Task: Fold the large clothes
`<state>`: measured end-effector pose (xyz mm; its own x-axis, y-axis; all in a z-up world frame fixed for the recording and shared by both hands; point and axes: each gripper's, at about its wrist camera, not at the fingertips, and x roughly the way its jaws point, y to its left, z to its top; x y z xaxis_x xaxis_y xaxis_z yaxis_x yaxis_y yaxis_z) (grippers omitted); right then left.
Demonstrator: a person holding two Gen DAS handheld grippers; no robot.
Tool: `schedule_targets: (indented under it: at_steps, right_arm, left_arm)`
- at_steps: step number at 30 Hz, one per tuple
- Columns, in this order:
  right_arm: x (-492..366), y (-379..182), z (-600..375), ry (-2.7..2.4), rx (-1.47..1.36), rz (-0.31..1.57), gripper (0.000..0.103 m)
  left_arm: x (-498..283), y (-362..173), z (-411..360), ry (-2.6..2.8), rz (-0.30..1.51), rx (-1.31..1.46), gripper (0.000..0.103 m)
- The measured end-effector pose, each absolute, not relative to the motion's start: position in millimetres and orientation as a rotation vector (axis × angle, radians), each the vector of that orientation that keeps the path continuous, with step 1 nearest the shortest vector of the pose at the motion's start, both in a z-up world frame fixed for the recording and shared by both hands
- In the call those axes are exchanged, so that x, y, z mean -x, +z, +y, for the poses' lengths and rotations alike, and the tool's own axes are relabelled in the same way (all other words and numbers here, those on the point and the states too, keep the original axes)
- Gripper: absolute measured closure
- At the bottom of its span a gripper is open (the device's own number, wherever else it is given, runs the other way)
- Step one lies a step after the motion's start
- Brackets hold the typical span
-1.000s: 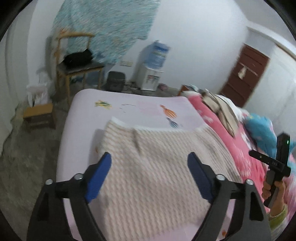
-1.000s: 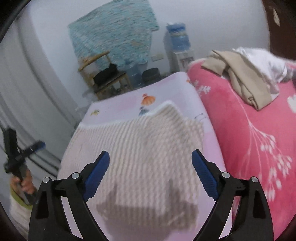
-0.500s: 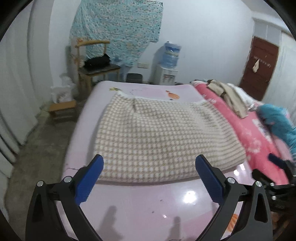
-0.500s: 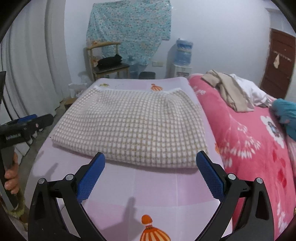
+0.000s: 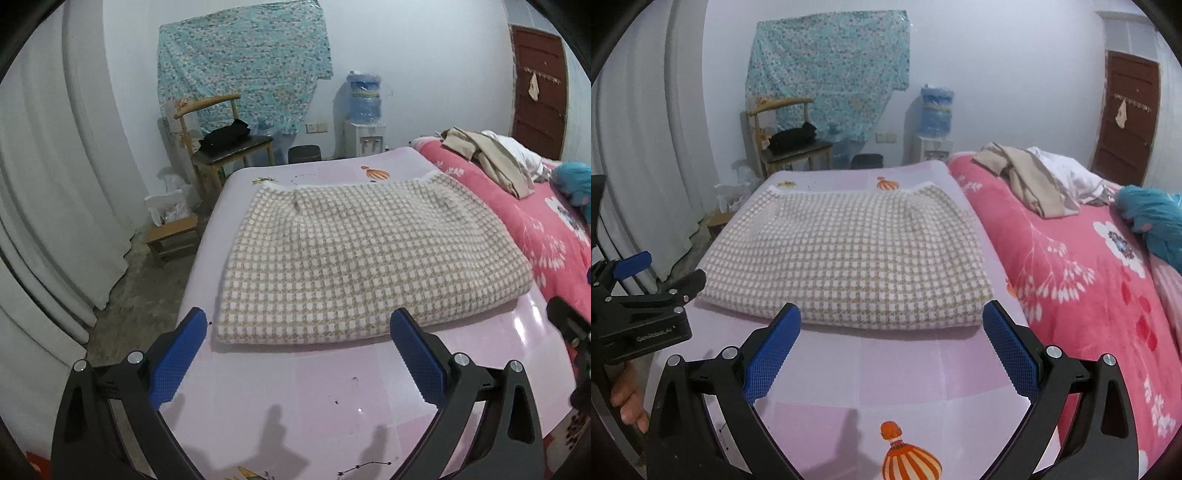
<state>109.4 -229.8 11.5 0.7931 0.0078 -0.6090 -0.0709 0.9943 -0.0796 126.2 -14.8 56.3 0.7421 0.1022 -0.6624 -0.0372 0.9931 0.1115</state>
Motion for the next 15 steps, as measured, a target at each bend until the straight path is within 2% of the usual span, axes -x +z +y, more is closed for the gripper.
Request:
schedule_targets:
  at_steps: [6, 15]
  right_arm:
    - [-116, 4, -234, 0.03, 0.039, 0.722, 0.008]
    - [-121, -4, -225, 0.067, 0.029, 0.784, 0.008]
  left_arm:
    - [-124, 57, -21, 0.101, 0.748, -0.079, 0.005]
    - [-128, 44, -19, 0.117, 0.87, -0.034, 0.005]
